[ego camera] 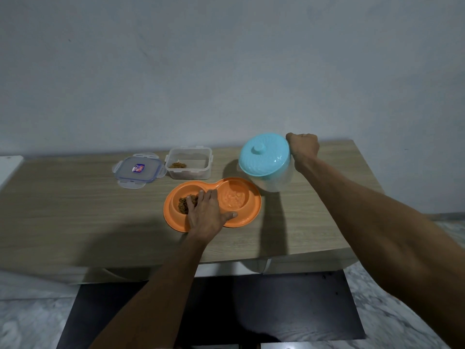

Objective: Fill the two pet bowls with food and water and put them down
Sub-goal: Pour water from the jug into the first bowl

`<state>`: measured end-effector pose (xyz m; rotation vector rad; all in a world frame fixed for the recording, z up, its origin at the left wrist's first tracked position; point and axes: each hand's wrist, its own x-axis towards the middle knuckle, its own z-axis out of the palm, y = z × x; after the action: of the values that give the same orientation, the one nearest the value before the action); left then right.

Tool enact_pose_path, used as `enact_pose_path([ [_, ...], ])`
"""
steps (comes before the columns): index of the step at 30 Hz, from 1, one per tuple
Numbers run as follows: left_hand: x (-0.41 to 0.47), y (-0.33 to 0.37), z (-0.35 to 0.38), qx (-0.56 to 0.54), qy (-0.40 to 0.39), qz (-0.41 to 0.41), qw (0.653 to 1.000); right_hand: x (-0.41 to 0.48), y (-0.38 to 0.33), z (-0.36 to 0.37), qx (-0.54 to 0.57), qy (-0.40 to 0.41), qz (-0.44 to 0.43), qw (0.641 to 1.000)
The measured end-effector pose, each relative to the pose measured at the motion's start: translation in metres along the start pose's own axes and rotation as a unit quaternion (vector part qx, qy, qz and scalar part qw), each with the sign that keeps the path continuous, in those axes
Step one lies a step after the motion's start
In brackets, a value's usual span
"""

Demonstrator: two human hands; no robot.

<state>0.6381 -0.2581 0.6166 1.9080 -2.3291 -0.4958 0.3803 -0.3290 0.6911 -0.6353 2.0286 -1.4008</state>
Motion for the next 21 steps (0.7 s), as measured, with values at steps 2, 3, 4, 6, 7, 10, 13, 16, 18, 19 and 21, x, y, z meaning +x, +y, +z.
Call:
enact_pose_path([
  [2, 0.000, 0.001, 0.000, 0.000, -0.001, -0.004, 1.000, 0.006, 0.004, 0.002, 0.030, 0.009, 0.024, 0.999],
  [3, 0.000, 0.001, 0.000, 0.001, -0.001, -0.005, 1.000, 0.009, 0.006, 0.002, 0.040, 0.011, 0.037, 0.998],
  [4, 0.000, 0.001, 0.001, 0.003, -0.001, -0.006, 1.000, 0.012, 0.007, 0.003, 0.047, 0.013, 0.051, 0.997],
  [6, 0.001, 0.001, 0.000, 0.004, -0.006, -0.008, 1.000, 0.016, 0.010, 0.003, 0.060, 0.023, 0.078, 0.995],
  [7, 0.001, 0.001, 0.000, 0.005, -0.009, -0.009, 1.000, 0.019, 0.012, 0.003, 0.066, 0.028, 0.089, 0.993],
  [10, 0.002, 0.003, -0.002, 0.005, -0.017, -0.016, 1.000, 0.028, 0.019, 0.004, 0.091, 0.043, 0.108, 0.989],
  [13, 0.002, 0.003, -0.001, -0.002, -0.016, -0.019, 1.000, 0.036, 0.025, 0.003, 0.100, 0.045, 0.126, 0.986],
  [16, 0.002, 0.002, -0.001, 0.007, -0.014, -0.010, 1.000, 0.038, 0.031, 0.003, 0.110, 0.045, 0.135, 0.984],
  [18, 0.003, 0.002, -0.002, 0.009, -0.016, -0.010, 1.000, 0.039, 0.034, 0.003, 0.124, 0.044, 0.141, 0.981],
  [19, 0.003, 0.002, -0.002, 0.008, -0.017, -0.011, 1.000, 0.039, 0.035, 0.003, 0.128, 0.042, 0.141, 0.981],
  [21, 0.004, 0.002, -0.001, 0.007, -0.019, -0.013, 1.000, 0.039, 0.036, 0.003, 0.130, 0.040, 0.136, 0.981],
])
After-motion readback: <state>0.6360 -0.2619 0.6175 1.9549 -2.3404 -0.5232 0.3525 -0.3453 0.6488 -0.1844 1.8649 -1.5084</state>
